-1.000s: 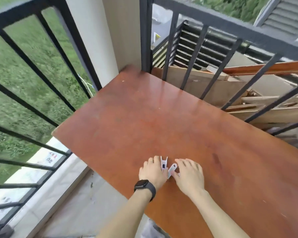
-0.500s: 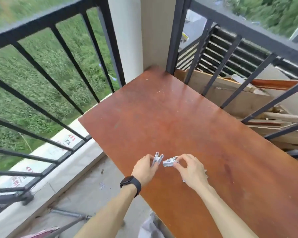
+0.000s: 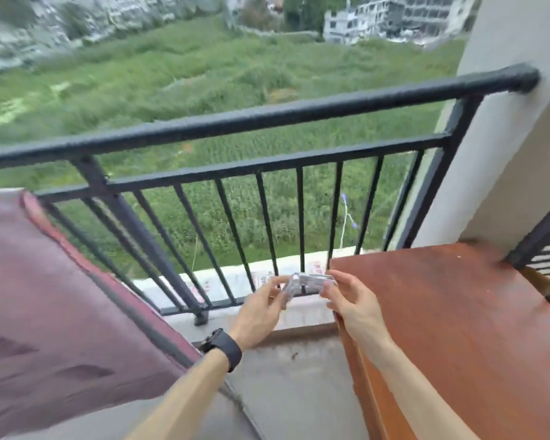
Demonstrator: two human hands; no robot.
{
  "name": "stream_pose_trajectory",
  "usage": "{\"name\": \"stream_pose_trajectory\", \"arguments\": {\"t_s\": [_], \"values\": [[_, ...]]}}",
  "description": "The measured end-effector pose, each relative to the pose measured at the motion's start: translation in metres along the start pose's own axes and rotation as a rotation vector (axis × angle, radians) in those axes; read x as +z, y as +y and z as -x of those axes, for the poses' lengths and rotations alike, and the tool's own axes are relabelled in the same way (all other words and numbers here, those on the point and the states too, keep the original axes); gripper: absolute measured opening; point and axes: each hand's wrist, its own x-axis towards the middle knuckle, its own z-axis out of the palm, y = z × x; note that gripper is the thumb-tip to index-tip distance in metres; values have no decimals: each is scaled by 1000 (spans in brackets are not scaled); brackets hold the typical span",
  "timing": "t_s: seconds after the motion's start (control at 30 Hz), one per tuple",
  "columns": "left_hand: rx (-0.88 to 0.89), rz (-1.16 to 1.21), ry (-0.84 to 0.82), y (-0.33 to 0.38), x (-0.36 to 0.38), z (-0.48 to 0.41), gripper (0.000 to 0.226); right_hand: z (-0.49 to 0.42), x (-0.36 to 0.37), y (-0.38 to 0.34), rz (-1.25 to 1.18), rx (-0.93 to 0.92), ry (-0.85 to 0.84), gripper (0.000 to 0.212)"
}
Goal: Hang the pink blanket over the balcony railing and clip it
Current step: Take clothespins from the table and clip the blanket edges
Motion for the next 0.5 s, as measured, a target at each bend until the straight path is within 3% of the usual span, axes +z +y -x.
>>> {"name": "stream_pose_trajectory", "arguments": {"t_s": [0.1, 0.17, 0.23, 0.5], "values": [[-2, -28, 62, 13, -99, 71, 14, 44, 84, -71, -151, 41, -131, 24], [5, -40, 105, -2, -147, 123, 27, 87, 146, -95, -167, 3, -226, 22], [2, -42, 162, 12, -160, 167, 31, 120, 155, -114, -150, -25, -288, 23], [-79, -77, 287, -46, -271, 305, 31, 220, 299, -111, -115, -59, -417, 20]]}}
